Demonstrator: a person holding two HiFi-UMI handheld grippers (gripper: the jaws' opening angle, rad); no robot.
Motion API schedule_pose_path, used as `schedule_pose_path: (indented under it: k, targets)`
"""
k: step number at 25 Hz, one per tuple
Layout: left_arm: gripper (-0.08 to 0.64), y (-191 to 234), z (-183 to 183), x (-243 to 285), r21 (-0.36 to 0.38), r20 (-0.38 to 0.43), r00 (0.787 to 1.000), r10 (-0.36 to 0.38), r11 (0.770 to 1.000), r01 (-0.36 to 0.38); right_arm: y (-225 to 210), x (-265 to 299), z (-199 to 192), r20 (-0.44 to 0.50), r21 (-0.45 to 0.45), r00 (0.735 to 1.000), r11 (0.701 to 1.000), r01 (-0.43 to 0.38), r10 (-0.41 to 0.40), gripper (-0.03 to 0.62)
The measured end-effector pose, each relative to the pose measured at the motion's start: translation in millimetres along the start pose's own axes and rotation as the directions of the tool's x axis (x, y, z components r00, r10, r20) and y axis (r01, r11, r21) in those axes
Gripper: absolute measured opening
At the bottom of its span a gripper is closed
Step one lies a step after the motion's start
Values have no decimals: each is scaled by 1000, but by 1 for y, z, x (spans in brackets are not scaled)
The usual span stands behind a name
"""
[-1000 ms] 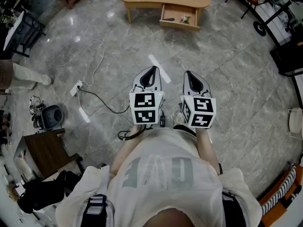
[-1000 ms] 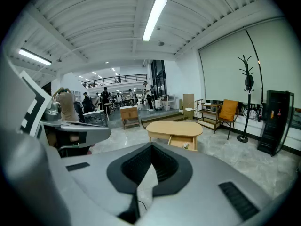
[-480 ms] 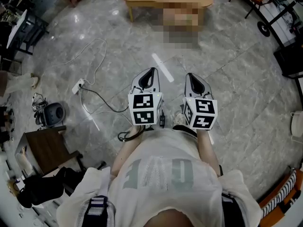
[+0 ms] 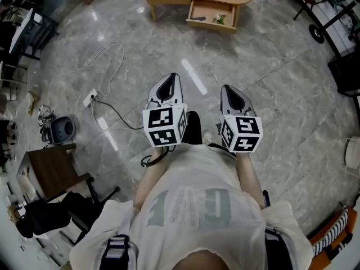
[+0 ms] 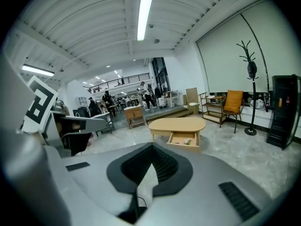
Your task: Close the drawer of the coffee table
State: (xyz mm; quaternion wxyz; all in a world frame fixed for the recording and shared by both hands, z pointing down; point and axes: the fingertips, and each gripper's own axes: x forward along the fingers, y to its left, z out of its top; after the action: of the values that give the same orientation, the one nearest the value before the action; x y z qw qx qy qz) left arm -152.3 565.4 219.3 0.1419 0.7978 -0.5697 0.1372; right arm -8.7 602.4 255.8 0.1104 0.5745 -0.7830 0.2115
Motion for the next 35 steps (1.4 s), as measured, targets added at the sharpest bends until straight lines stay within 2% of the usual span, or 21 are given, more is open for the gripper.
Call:
schedule_pose_path:
  k: [3, 6, 10, 13, 16, 20, 23, 25, 29, 32, 35]
  targets:
    - [8, 6, 4, 20, -16, 12, 1000, 16, 1000, -16, -7, 14, 5, 13, -4, 1000, 1000, -25, 25, 6]
    - [8, 12, 7, 48, -33, 55, 998, 6, 999, -5, -13, 35, 7, 48, -46, 998, 998, -43, 46, 6]
    - [8, 19, 24, 114, 5, 113, 993, -21, 1000, 20, -40, 91, 16, 84, -43, 996, 998, -34, 38, 6]
    - [8, 35, 27, 160, 2, 75, 997, -17, 1000, 17, -58, 139, 23, 54, -20, 998, 1000, -19, 20, 6]
    - [8, 53, 42, 203, -11, 40, 999, -17, 1000, 17, -72, 189, 54, 48, 6, 999, 1000, -12, 12, 6]
    - [8, 78, 82, 271, -5, 26, 998, -52, 999, 52, -87, 260, 106, 39, 21, 999, 1000, 15, -16, 6]
    - [8, 92, 128, 328, 16, 86, 989, -117, 993, 116, -99, 313, 153, 25, 18, 998, 999, 49, -49, 6]
    - [8, 106, 160, 364, 43, 112, 982, -151, 988, 147, -101, 347, 187, 33, -15, 998, 998, 62, -62, 6]
    - [8, 133, 232, 443, 20, 156, 971, -183, 983, 182, -117, 412, 250, 67, -110, 994, 989, 96, -89, 6]
    - [8, 137, 271, 490, 69, 155, 965, -213, 977, 204, -139, 446, 282, 81, -82, 988, 987, 138, -131, 6]
    - [8, 135, 287, 520, 101, 134, 968, -214, 974, 202, -159, 469, 304, 90, -44, 983, 985, 167, -163, 6]
